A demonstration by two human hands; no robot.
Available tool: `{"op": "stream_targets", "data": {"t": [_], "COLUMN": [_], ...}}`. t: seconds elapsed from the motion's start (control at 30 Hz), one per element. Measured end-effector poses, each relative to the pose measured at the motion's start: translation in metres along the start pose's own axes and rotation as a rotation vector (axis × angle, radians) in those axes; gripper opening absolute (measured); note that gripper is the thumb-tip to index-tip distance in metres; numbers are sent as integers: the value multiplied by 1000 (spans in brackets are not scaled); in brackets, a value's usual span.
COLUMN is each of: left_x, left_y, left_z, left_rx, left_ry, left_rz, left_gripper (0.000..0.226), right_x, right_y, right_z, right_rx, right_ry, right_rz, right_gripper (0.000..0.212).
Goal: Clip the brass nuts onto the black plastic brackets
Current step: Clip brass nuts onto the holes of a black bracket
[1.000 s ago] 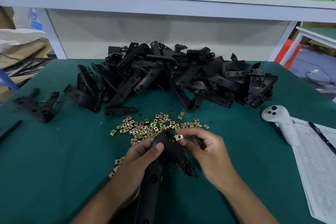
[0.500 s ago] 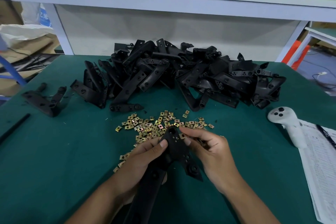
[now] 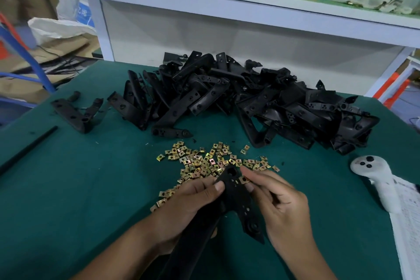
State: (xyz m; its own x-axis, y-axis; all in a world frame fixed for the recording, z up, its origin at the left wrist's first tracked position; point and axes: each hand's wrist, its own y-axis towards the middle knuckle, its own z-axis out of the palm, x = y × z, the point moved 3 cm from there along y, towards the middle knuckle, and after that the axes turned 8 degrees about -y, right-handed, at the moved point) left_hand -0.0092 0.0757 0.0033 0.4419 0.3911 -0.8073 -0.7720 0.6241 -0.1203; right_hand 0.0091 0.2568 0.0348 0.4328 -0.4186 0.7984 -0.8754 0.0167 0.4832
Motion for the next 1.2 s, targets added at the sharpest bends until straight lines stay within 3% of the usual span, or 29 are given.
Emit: {"op": "stream_targets", "data": {"t": [0.1, 0.3, 0.47, 0.6, 0.73, 0.8, 0.87, 1.0, 1.13, 1.2], "left_x": [1, 0, -2, 3, -1, -2, -3, -2, 1, 4], "left_y": [-2, -2, -5, -3, -1, 0, -1, -2, -2, -2], "left_z": [-1, -1, 1, 1, 5, 10, 13, 9, 10, 10], "left_rx": [-5, 8, 43, -26, -87, -116, -159, -282, -279, -276], "left_ry": [20, 30, 85, -3, 16, -14, 28, 298, 352, 344], "left_rz": [-18, -59, -103, -76, 37, 97, 168, 260, 303, 314], "left_gripper": [51, 44, 43, 59, 54, 47, 26, 21, 14, 23], "right_x": [0, 4, 8, 10, 7, 3, 2, 1, -3, -3], "right_y": [-2, -8, -8, -10, -10, -7, -4, -1, -4, -3], "right_z": [2, 9, 7, 13, 14, 14, 12, 10, 9, 7], "right_rx": [-12, 20, -38, -34, 48, 172, 263, 270, 149, 101], "right_ry": [-15, 102, -21, 21, 241, 523, 626, 362, 110, 59], "right_rz": [-40, -28, -91, -39, 129, 316, 406, 399, 367, 343], "right_gripper": [23, 43, 35, 38, 29, 39, 55, 57, 58, 55]}}
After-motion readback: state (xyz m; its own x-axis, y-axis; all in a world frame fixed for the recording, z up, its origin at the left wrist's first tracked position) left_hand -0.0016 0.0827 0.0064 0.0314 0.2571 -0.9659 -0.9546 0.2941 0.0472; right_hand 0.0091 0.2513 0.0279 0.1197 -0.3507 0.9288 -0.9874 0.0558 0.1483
